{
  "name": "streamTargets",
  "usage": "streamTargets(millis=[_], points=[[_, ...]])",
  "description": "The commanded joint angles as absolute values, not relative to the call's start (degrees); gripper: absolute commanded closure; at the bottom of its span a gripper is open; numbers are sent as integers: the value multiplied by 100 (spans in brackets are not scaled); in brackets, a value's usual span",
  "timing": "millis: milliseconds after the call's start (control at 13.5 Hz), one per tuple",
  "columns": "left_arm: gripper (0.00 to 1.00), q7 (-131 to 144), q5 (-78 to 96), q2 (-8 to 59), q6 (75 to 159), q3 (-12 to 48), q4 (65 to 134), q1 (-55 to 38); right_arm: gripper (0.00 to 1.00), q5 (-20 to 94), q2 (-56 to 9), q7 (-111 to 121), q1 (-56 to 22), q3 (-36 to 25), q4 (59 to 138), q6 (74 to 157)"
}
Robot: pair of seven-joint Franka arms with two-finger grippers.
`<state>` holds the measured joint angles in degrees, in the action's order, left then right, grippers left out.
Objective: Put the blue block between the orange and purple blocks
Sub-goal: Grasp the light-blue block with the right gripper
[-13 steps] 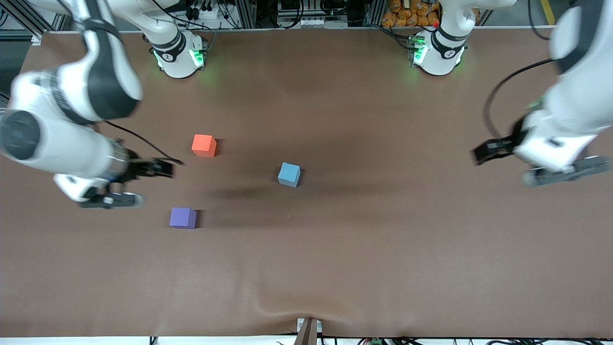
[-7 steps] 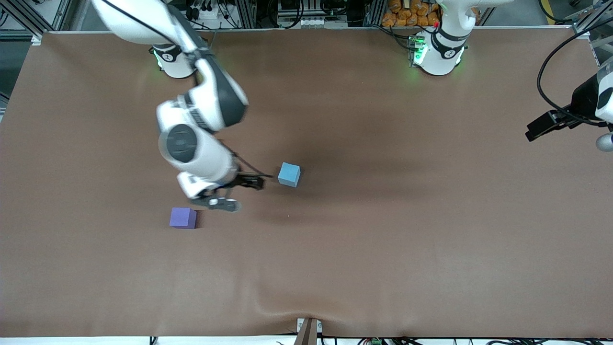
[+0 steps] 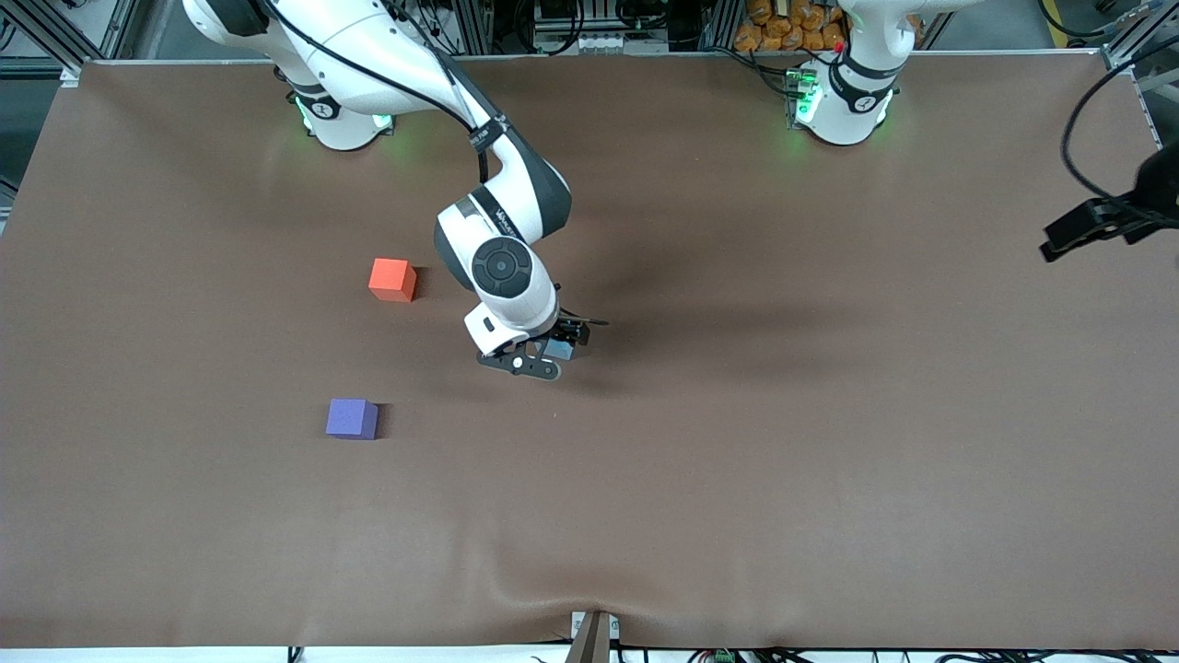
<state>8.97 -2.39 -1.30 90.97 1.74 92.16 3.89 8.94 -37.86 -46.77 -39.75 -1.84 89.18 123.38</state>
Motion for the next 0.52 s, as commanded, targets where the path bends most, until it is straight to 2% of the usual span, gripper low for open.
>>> streamTargets(millis=[0,223,445], points=[[0,677,-229,-308,9149,272,9325,483,0,923,-3683,-4720,-4060,-237,9105,12453],[0,711,-220,-290,9149,299,9203,448,0,940,-3700,-4825,-4157,-237,9429,13111],[0,642,-228,-272,9132,299,9220,475,0,940,-3779,-4974,-4306,-237,9536,13254]])
